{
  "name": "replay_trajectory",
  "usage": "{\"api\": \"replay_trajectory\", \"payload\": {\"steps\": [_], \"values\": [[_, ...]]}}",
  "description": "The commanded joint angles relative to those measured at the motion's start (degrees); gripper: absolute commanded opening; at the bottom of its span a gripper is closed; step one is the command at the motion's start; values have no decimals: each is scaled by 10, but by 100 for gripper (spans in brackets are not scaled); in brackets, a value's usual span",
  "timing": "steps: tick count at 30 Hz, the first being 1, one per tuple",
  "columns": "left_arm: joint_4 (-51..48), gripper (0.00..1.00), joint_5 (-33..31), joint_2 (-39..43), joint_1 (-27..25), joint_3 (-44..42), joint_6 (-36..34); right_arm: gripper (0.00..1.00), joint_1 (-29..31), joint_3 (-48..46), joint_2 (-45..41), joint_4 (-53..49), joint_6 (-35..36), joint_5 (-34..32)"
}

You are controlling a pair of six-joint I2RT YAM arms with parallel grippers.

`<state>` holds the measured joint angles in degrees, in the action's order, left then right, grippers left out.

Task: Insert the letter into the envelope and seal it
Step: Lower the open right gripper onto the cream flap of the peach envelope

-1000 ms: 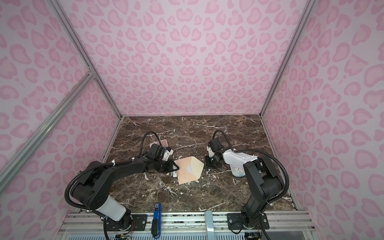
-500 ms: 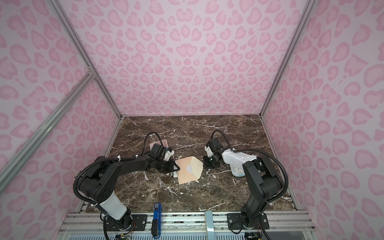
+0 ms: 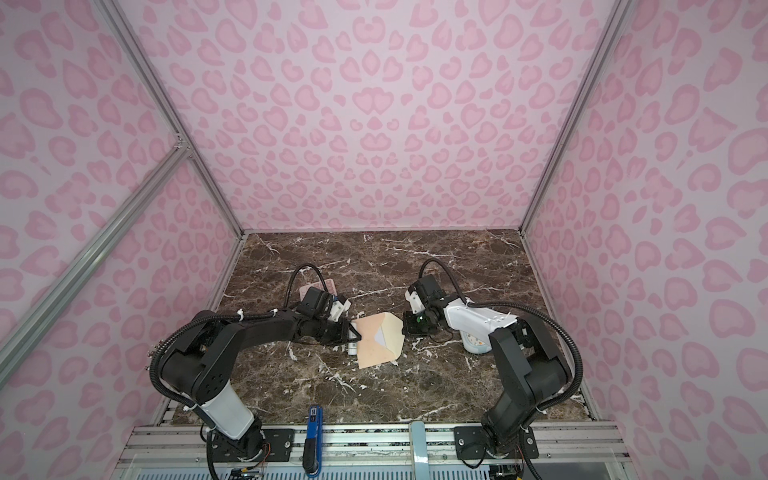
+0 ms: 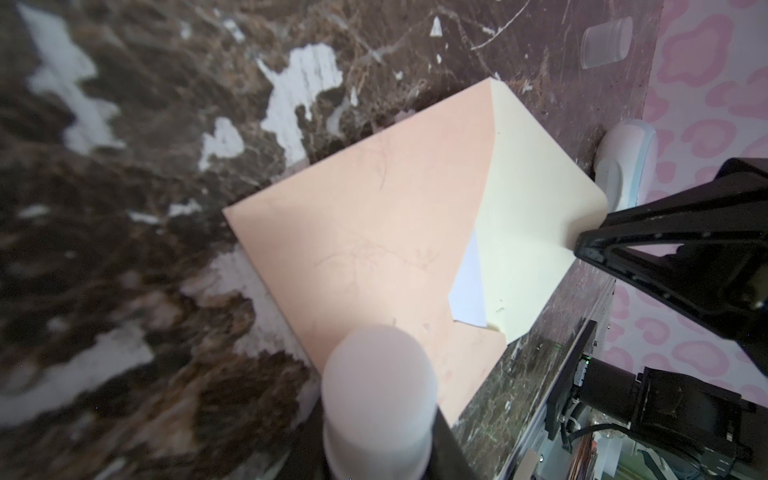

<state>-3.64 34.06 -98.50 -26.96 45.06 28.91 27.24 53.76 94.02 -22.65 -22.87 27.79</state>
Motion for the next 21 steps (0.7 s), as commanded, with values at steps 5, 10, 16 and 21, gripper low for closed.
{"api": "replay_trajectory", "payload": {"steps": [5,10,16,21], "values": [[-23,4,-24,-3,0,-4,-7,31,-5,-8,-24,7,7,16],[-23,4,-23,-4,-1,-3,-7,28,-34,-12,-47,-14,4,-33],[-23,4,-22,-3,0,-3,-7,9,-51,-4,-16,-36,16,-70],[-23,4,-21,-6,0,-3,-7,2,-50,-3,16,-24,15,-55]]}}
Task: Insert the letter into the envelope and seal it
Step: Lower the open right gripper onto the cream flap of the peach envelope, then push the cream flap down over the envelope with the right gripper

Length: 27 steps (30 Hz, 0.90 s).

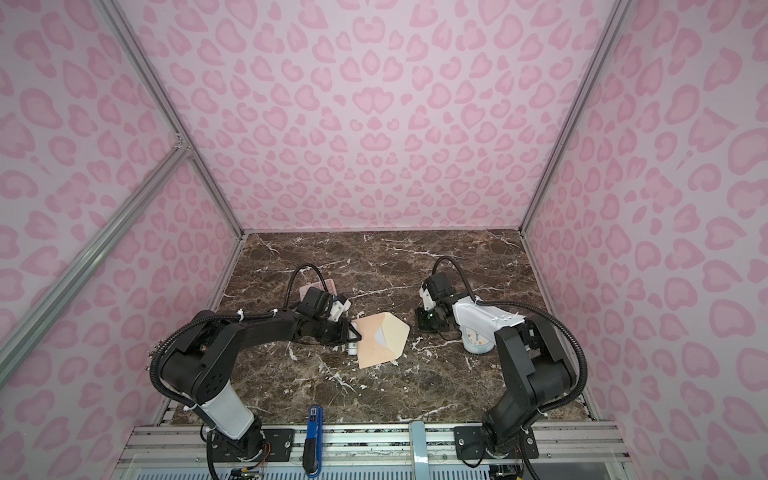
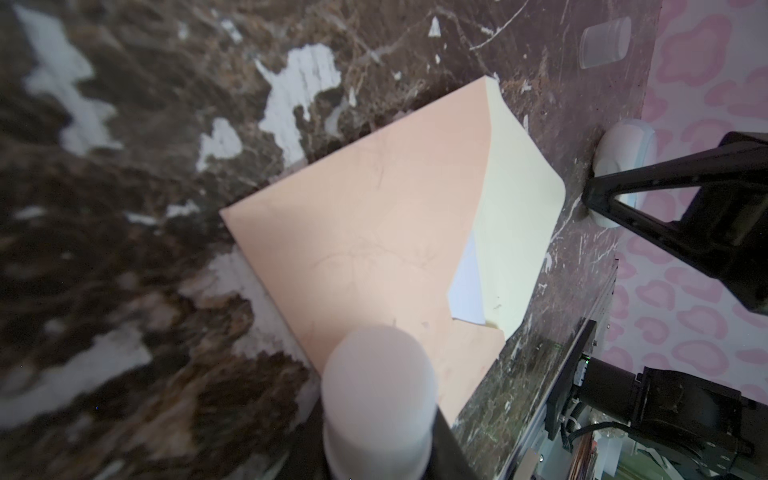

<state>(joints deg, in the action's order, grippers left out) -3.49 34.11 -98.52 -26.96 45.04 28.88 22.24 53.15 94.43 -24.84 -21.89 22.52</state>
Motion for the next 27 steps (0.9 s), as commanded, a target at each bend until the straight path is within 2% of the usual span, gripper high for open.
{"api": "replay_trajectory", "payload": {"steps": [1,9,17,27], "values": [[-25,4,-21,-5,-1,-2,-6,2,1,3,17,0,5,1],[-25,4,-19,-9,0,-1,-8,1,15,5,45,23,14,41],[-26,4,-14,-9,0,1,-8,1,45,17,30,37,21,87],[-28,4,-11,-7,0,3,-9,3,84,37,52,36,15,88]]}}
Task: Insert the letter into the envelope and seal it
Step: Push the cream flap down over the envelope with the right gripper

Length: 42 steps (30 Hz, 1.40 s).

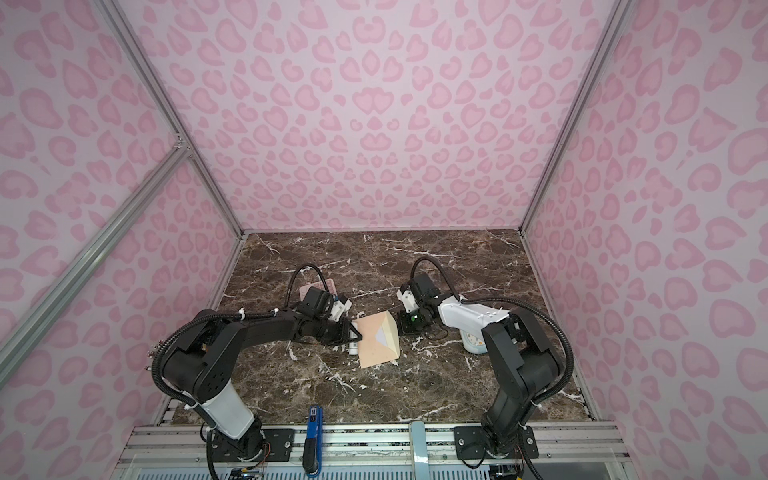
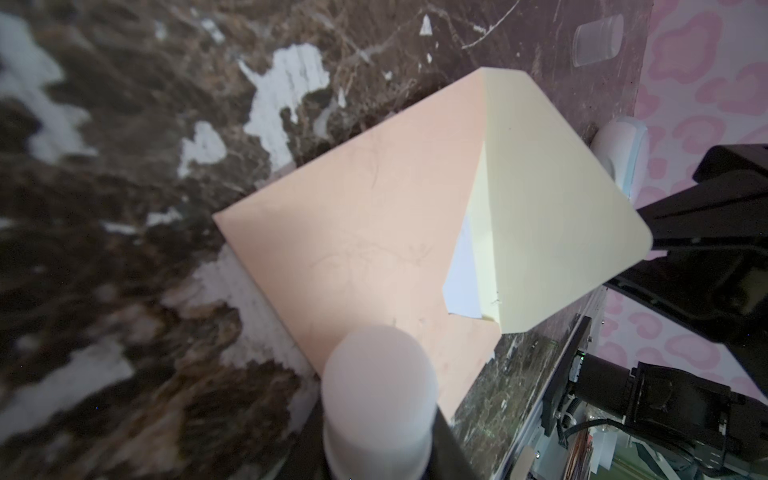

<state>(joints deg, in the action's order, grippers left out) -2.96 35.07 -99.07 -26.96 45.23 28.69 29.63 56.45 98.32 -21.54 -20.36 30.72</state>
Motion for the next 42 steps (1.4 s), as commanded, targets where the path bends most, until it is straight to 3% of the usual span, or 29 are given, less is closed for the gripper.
{"api": "replay_trajectory", "payload": {"steps": [1,26,42], "values": [[-34,4,-21,-1,0,2,-7,3,15,6,17,3,-3,6],[-34,4,-20,8,-1,2,-7,4,87,132,101,-107,-5,-86],[-33,4,-21,12,0,1,-6,8,78,138,99,-126,-11,-124]]}}
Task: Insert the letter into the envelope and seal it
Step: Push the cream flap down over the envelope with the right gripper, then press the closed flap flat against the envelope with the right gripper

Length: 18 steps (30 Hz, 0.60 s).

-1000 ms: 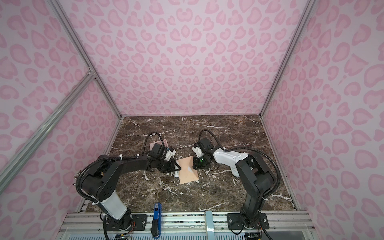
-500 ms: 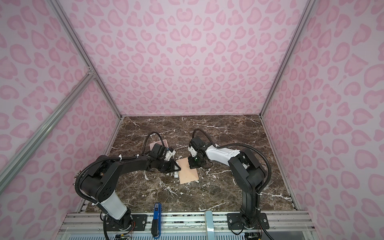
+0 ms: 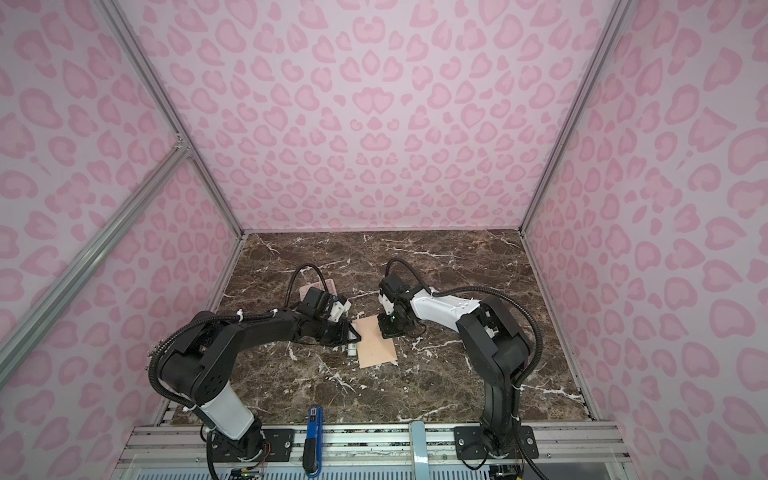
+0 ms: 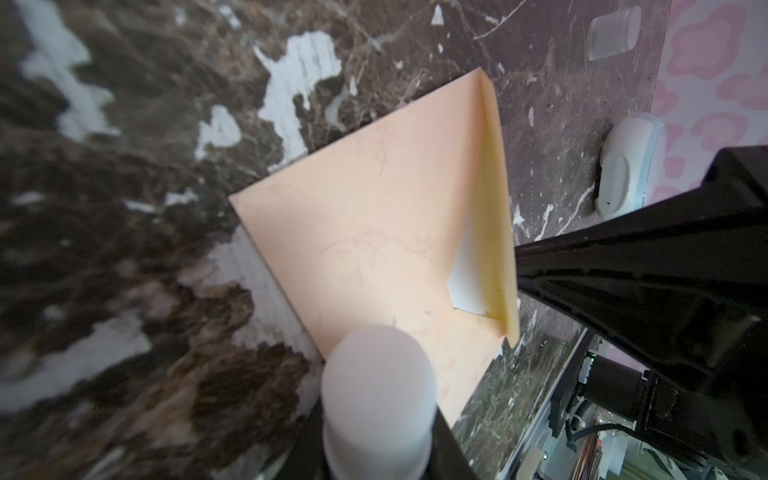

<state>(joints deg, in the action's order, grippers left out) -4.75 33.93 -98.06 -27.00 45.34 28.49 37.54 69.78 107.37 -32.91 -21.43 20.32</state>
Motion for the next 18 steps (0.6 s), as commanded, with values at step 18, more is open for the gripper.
{"api": "replay_trajectory", "payload": {"steps": [18], "values": [[-14,4,-7,-2,0,1,-6,3,39,90,86,-73,-20,-22]]}}
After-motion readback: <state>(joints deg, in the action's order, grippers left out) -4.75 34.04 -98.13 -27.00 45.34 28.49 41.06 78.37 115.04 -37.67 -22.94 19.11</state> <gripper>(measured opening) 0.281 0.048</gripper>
